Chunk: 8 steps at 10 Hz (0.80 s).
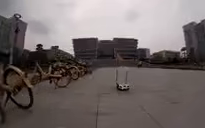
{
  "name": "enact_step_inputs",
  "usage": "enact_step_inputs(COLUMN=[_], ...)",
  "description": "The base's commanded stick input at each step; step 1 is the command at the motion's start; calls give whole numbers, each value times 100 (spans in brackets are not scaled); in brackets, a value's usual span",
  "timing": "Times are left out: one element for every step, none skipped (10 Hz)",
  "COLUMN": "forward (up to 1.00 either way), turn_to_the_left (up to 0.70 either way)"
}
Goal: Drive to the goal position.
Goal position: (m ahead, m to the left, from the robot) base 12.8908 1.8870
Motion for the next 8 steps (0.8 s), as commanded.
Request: enact_step_inputs(forward=[100, 100, 100, 100, 100, 100, 100, 100], turn_to_the_left=[0, -27, -21, 0, 0, 0, 0, 0])
